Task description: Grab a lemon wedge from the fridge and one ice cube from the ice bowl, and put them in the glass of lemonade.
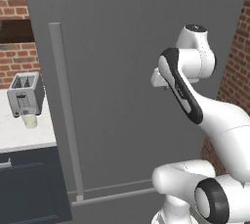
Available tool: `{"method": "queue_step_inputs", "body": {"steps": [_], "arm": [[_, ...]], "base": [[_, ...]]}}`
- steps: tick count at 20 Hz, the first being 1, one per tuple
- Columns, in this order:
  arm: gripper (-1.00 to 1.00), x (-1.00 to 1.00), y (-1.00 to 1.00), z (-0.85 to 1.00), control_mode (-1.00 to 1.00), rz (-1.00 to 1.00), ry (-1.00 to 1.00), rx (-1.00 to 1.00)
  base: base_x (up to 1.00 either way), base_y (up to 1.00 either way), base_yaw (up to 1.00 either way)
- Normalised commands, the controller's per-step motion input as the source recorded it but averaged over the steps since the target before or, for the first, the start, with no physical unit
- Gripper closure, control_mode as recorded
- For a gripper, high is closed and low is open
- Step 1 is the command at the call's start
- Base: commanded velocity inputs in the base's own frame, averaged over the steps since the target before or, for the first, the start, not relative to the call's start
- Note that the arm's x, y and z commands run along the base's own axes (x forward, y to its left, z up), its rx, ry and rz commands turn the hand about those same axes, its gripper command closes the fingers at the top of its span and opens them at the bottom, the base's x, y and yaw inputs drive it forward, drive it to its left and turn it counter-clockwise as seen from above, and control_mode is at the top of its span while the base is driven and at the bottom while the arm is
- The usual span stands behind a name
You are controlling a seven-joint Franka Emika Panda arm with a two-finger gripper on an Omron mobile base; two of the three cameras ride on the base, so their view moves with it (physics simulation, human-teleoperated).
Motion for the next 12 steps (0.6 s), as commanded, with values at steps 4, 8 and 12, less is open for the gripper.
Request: {"method": "queue_step_inputs", "body": {"steps": [4, 8, 12], "arm": [[-1.00, -0.21, 0.00, 0.00, -1.00, 0.03, 0.02, 0.00], [-1.00, -0.75, 0.00, 0.00, -1.00, 0.09, 0.00, 0.00], [-1.00, -0.76, 0.00, 0.00, -1.00, 0.05, 0.03, 0.00]], "base": [[0.00, 0.00, 0.00], [0.00, 0.00, 0.00], [0.00, 0.00, 0.00]]}}
